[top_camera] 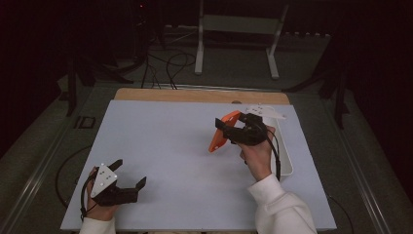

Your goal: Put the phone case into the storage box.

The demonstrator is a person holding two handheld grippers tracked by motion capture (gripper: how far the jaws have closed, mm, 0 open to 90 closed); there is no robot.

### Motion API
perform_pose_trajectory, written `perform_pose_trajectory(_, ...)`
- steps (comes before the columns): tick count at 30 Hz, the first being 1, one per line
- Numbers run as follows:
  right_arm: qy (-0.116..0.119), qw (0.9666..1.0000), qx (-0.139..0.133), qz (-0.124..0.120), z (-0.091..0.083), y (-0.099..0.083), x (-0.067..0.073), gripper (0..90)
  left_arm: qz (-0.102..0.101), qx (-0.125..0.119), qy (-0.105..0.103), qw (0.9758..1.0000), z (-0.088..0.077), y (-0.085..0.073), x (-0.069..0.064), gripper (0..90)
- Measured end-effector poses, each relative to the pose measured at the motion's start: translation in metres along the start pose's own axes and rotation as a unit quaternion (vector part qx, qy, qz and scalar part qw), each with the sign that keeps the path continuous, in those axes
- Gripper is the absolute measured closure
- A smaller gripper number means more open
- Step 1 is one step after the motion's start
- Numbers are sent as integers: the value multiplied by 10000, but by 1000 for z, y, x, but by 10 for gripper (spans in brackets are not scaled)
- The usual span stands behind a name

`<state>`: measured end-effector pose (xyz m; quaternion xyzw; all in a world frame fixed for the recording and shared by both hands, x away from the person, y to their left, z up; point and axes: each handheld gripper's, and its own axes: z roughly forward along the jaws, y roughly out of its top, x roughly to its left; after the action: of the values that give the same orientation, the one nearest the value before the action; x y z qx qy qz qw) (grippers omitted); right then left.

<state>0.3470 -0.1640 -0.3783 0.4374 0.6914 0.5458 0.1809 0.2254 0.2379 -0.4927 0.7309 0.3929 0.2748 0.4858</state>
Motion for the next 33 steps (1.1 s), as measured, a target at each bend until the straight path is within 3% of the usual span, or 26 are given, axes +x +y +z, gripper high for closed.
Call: perform_pose_trajectory(33, -311, 9995, 11, -92, 13, 15, -13, 166, 51, 10, 13, 10000, 1, 0, -3, 5)
